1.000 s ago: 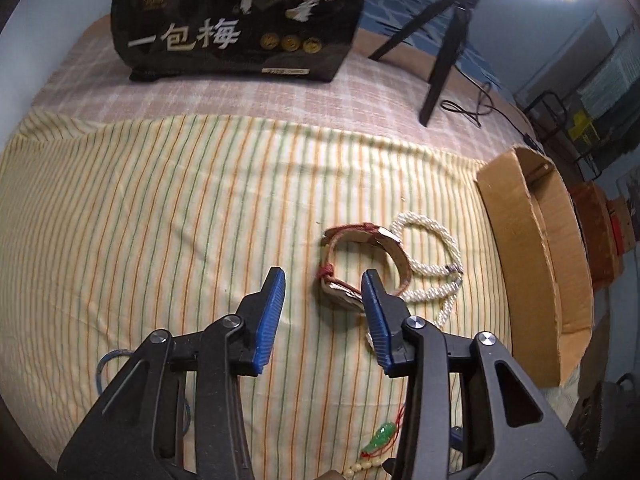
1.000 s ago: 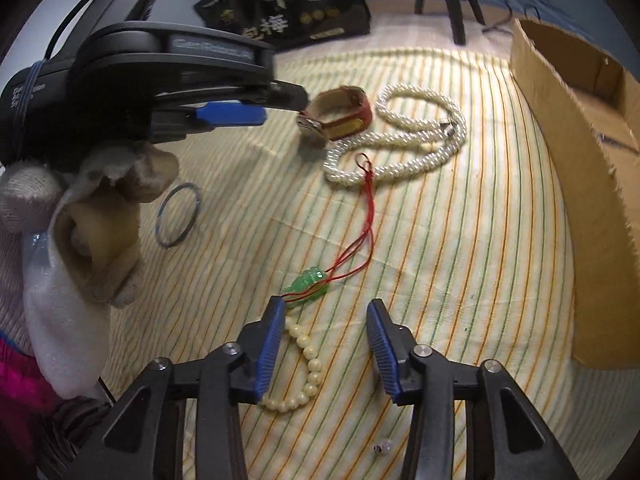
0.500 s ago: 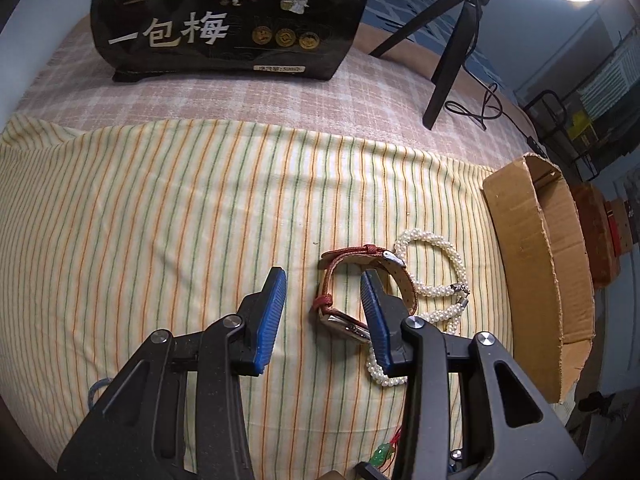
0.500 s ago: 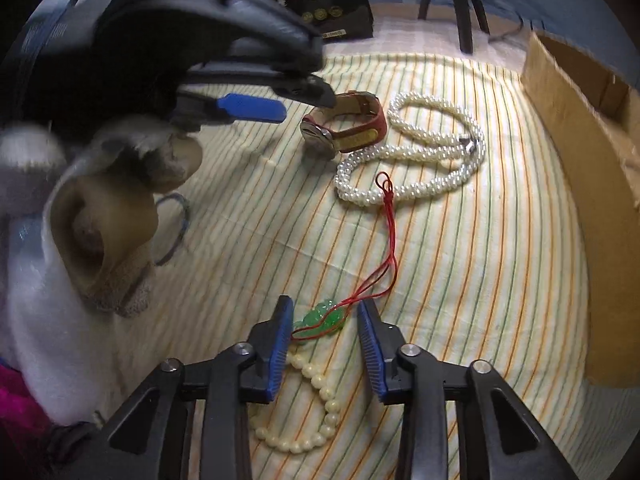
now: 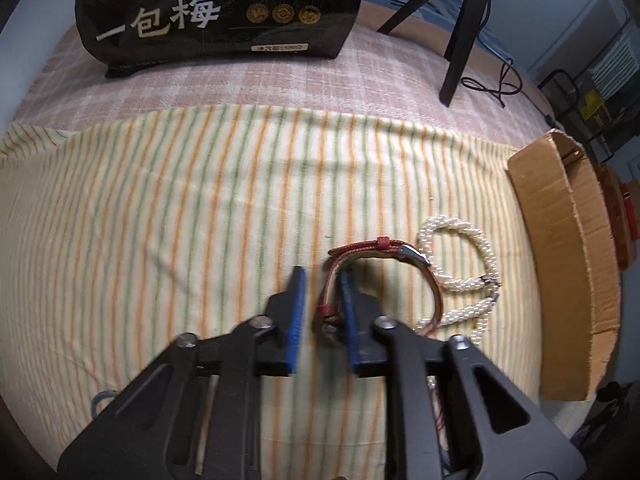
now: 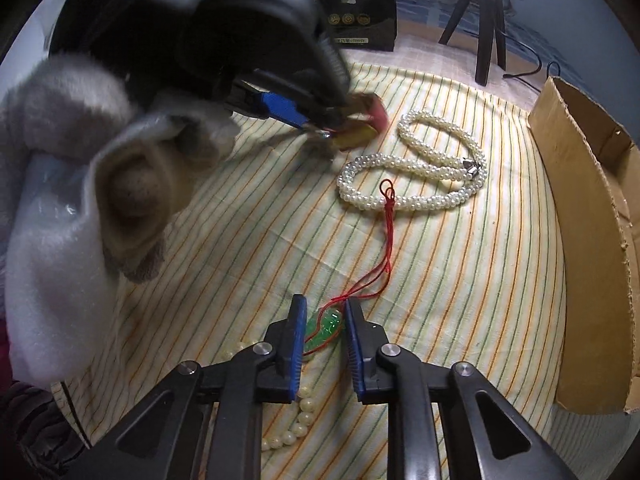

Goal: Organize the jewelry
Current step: 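Close the left tool on the watch strap while the right tool grips the green jade pendant, then lift the watch and pendant and carry both over the cardboard box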

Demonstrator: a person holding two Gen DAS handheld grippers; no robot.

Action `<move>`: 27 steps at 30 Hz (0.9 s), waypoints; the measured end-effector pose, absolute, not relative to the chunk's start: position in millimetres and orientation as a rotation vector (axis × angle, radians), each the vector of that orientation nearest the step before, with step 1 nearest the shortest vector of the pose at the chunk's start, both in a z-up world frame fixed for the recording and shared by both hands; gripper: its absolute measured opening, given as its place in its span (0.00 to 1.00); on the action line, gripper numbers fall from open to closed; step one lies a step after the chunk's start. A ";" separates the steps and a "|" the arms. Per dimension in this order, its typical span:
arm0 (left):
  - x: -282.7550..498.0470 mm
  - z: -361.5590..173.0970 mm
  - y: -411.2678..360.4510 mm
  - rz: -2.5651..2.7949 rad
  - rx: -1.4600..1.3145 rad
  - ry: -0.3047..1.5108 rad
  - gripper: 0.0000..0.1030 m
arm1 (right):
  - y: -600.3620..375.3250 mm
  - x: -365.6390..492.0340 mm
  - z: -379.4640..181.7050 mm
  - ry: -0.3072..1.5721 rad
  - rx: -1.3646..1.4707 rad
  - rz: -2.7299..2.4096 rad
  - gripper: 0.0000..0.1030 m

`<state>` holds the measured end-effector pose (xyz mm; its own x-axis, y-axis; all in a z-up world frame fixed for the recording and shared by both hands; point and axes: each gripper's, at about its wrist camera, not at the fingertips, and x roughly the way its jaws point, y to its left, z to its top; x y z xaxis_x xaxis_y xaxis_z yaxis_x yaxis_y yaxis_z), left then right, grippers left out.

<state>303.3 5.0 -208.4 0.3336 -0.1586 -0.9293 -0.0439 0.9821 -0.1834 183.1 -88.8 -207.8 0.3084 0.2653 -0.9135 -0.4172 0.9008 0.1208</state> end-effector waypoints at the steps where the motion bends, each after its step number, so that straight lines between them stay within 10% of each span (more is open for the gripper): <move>1: 303.0 -208.8 5.8 -0.074 -0.182 1.229 0.09 | -93.1 183.8 -207.8 1.180 -0.123 0.461 0.17; 27: 278.1 -153.7 30.2 -0.042 -0.207 1.100 0.04 | -142.2 186.2 -143.9 1.059 0.064 0.485 0.17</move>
